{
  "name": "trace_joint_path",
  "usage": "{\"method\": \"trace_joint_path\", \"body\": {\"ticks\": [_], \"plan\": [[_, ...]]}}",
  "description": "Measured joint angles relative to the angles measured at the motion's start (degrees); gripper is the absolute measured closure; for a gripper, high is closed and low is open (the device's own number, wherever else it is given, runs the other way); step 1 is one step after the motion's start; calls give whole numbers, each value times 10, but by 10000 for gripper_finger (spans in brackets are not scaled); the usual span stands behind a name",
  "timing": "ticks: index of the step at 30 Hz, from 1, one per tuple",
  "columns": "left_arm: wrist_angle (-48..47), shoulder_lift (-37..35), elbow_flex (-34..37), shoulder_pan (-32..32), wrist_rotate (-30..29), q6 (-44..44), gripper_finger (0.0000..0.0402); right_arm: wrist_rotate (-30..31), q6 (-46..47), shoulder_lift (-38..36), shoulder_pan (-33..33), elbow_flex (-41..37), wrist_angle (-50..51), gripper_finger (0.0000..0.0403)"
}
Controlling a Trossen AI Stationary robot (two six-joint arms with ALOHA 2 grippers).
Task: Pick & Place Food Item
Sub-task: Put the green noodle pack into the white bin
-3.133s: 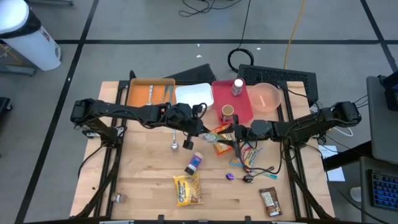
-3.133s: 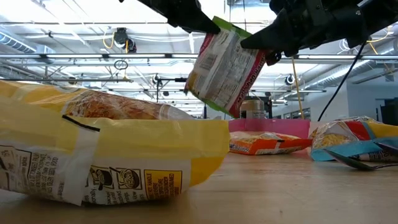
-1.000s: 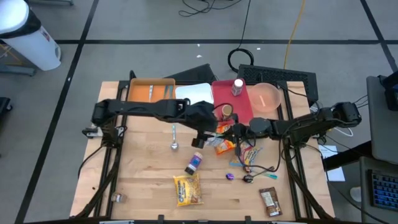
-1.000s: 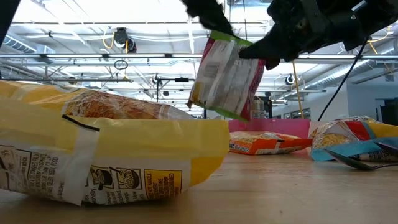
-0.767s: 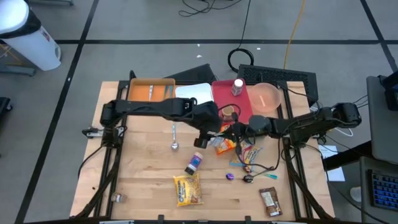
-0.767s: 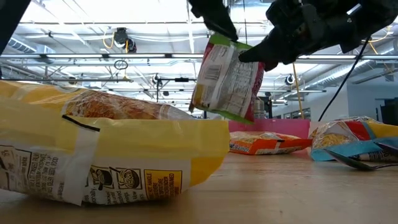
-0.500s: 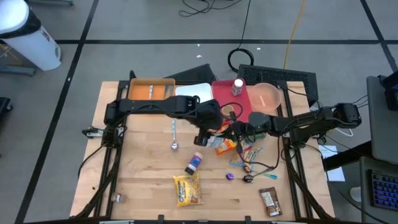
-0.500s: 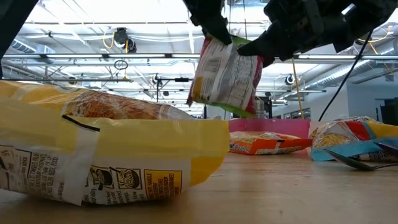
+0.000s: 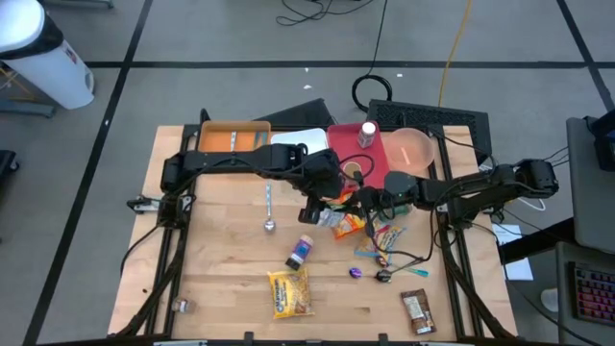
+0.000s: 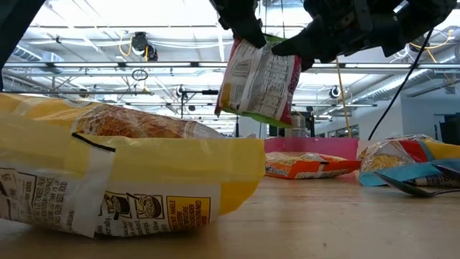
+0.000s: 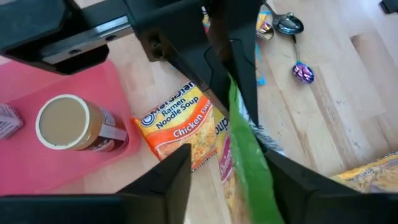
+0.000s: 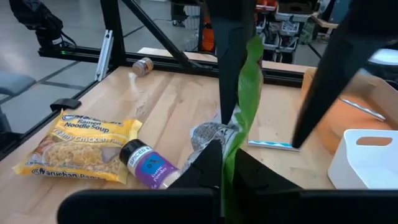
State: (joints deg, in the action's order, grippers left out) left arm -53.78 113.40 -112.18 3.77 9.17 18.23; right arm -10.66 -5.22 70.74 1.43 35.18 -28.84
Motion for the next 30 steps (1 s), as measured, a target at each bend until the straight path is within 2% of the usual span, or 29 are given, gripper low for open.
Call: {"method": "trace_joint_path", "body": {"ticks": [9, 16, 20, 26, 30], "plan": [[9, 0, 1, 0, 1, 42, 388, 2, 0, 0, 0, 0, 4, 403], [1, 0, 1, 0, -2, 64, 397, 2, 0, 0, 0, 0, 4, 402], [-20, -6, 1, -1, -22, 65, 398, 4, 19, 0, 0, 0, 5, 388], [-74, -30, 1, 3, -48, 56, 399, 45, 32, 0, 0, 0, 1, 324], [-104, -53, 1, 5, -60, 40, 400, 48, 33, 0, 4, 1, -11, 269]]}}
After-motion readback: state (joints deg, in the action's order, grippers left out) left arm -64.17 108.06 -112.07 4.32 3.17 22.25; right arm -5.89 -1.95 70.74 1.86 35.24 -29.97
